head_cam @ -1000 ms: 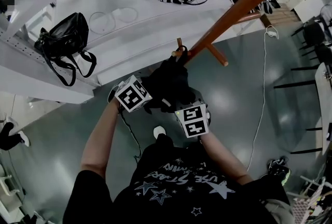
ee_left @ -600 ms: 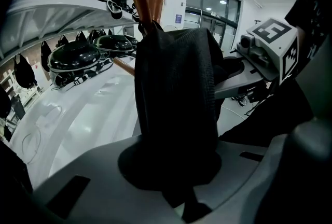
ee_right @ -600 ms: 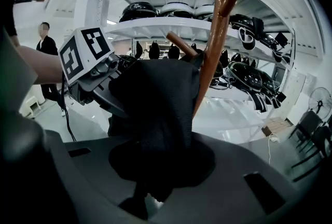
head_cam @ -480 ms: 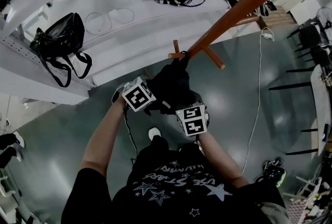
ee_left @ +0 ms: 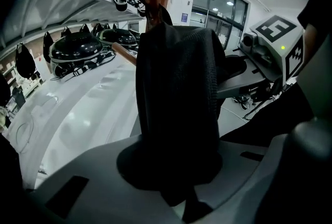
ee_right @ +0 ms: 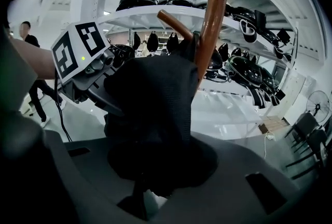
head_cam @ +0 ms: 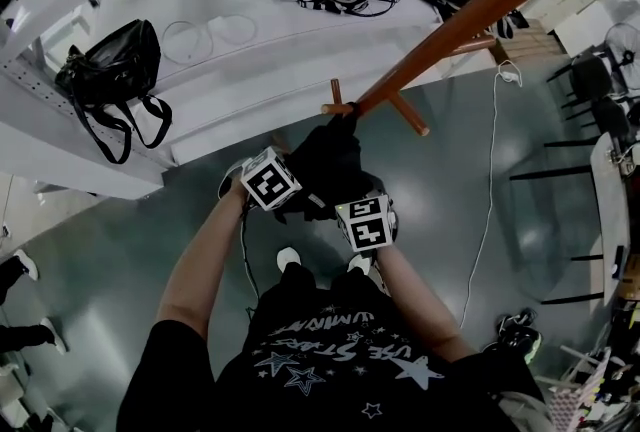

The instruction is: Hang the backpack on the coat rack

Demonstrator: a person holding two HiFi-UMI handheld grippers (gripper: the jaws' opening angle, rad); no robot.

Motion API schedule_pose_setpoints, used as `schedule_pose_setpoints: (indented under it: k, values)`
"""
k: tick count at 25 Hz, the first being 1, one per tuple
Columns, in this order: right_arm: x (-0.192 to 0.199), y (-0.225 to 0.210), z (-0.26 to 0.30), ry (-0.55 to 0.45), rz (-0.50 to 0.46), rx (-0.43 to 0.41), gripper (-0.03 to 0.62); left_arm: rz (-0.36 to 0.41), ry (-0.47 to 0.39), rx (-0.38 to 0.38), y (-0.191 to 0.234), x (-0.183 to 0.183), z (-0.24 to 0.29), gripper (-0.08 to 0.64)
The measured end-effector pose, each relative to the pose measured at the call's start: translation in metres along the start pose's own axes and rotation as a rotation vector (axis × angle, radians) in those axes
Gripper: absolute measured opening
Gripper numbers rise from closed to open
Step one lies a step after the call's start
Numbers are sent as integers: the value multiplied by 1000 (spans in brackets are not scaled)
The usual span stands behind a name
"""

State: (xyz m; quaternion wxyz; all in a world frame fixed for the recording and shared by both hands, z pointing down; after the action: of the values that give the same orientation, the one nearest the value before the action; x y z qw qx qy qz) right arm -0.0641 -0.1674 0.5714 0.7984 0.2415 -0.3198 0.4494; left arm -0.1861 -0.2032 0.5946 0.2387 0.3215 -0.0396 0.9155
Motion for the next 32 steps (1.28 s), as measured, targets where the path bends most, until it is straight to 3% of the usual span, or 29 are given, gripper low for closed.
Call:
schedule_pose_setpoints:
  k: [5,9,17,20,25,32]
  values:
    - [5,-8,20,28,19,-9,122,-26,2,-62,13,3,13,96]
    - [6,-15,34,34,38,-22,130,22,1,-121,24,3,23,120]
    - [3,-15,45,53,18,-83,157,-5,-1,-201,39,6,28,220]
    - [4,-10,44,57,14,-131,229,-43,-9,-233,36,10,25,293]
    - [9,-7,37,40,-35,-172,308,-58,-31,-336,27,12,6,336]
    - [11,-10,20,-18,-80,-235,319,-223,-87,-472,-2,27,-39,344]
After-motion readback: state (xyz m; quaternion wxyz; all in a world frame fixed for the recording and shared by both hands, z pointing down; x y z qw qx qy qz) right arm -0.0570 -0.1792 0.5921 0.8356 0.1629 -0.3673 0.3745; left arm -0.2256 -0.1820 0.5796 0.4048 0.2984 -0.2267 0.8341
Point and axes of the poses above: the fingertips, and each gripper's own axes: z forward along the fingers, y to its left, x out of its underside, the point moved 4 cm from there along -z, backward along the fingers, and after that the axes turned 2 degrees about -y, right-handed, at the moved point
